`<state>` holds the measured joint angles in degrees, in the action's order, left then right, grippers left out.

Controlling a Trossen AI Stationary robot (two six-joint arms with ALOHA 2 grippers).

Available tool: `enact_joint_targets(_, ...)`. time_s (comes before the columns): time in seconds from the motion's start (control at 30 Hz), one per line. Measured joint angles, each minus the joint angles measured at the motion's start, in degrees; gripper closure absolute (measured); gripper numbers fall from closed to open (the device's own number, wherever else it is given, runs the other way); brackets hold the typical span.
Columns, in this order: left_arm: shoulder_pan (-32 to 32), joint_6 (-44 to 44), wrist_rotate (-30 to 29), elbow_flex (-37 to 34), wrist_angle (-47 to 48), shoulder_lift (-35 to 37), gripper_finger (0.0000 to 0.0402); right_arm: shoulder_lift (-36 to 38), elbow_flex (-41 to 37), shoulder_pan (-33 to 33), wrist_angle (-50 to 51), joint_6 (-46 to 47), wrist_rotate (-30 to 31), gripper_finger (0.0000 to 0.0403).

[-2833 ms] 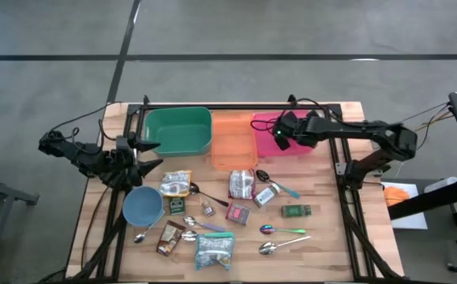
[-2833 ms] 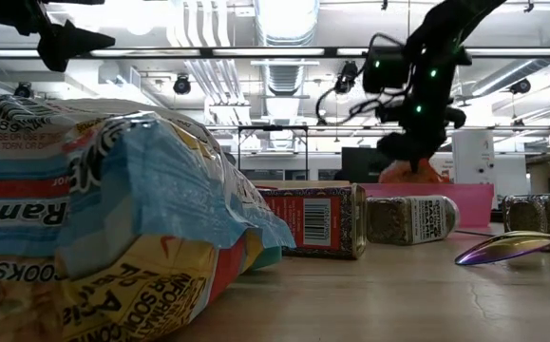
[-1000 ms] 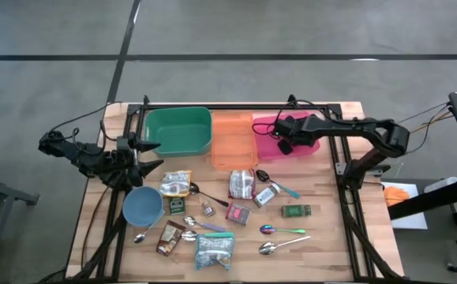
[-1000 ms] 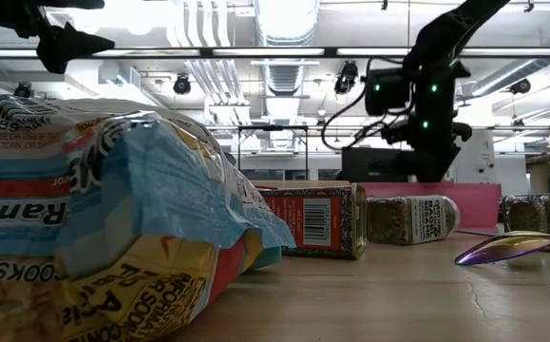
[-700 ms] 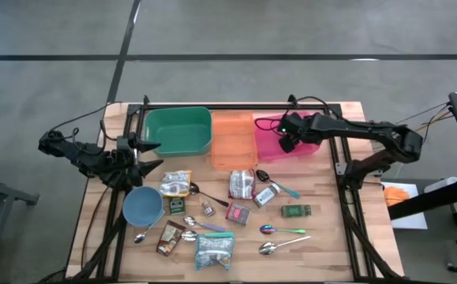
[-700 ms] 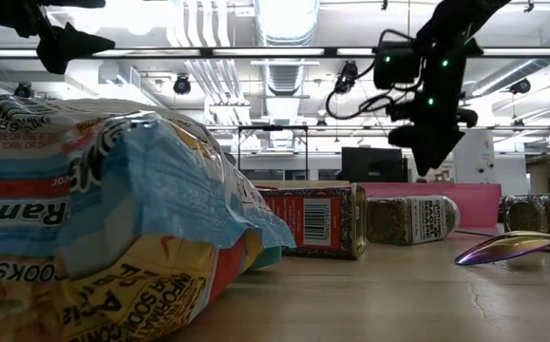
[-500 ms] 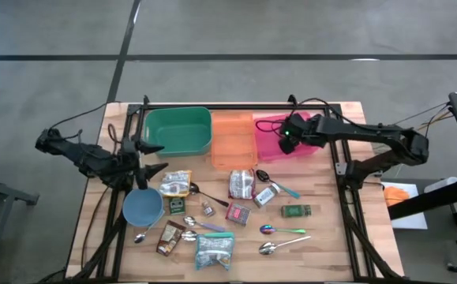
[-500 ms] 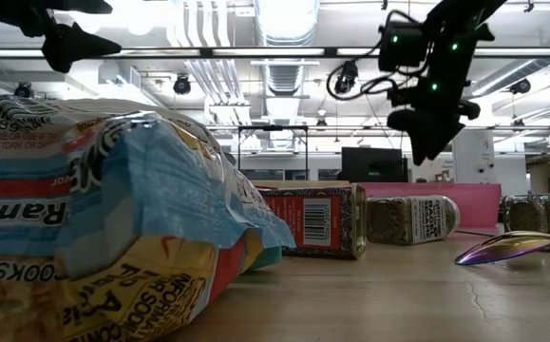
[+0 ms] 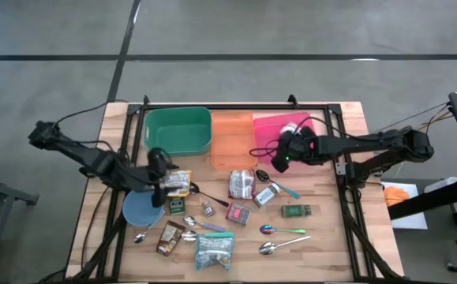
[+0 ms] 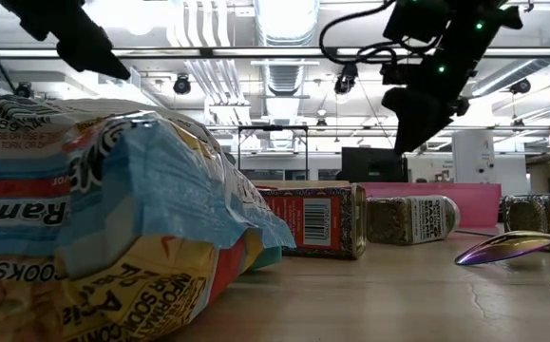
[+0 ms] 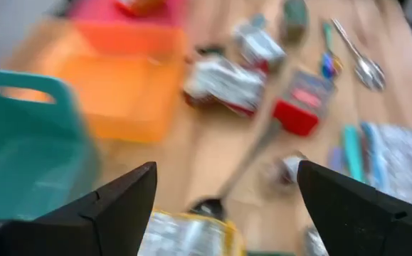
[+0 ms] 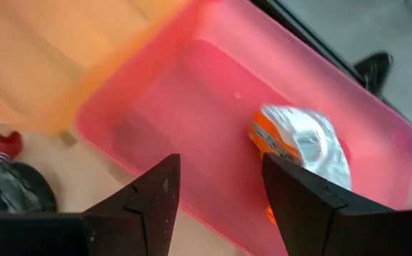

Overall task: Pick & Place Food Item
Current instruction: Put the brown seasoning bottle into the orange bin

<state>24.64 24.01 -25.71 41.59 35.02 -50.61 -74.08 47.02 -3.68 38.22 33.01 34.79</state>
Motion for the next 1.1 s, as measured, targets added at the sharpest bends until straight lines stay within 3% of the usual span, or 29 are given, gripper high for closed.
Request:
enact_joint_targets(0.13,0.0,1.27,6.77,2.52,1.19,-6.18,0.0061,0.0,-2.29,1.95,-2.28,0.02,0.13,0.0206)
enact_joint_targets(0.3,0.0,8.0,8.58,6.33,5.77,-13.7,0.0062,0.07,-3.2,3.58,-2.66,-0.09,-0.01,0.0206)
enact_joint_targets(0.43,0.0,8.06,10.47,9.38,7.9,-19.82,0.0062,0.2,-3.2,4.34,-2.63,-0.18,-0.09,0.0206)
enact_joint_targets(0.6,0.0,0.22,10.78,13.19,7.68,-26.84,0.0062,0.2,-3.2,4.58,-2.81,-0.2,-0.13,0.0206)
enact_joint_targets(0.73,0.0,-11.21,9.08,15.42,7.26,-31.73,0.0062,0.2,-3.2,4.58,-2.94,-0.46,-0.18,0.0206)
enact_joint_targets(0.9,0.0,-26.44,8.32,15.95,5.3,-36.76,0.0062,0.2,-3.2,4.58,-3.04,-0.66,-0.31,0.0206)
enact_joint_targets(1.1,0.0,-36.64,8.89,15.93,2.09,-41.37,0.0062,0.2,-3.2,4.85,-3.03,-0.55,-0.96,0.0206)
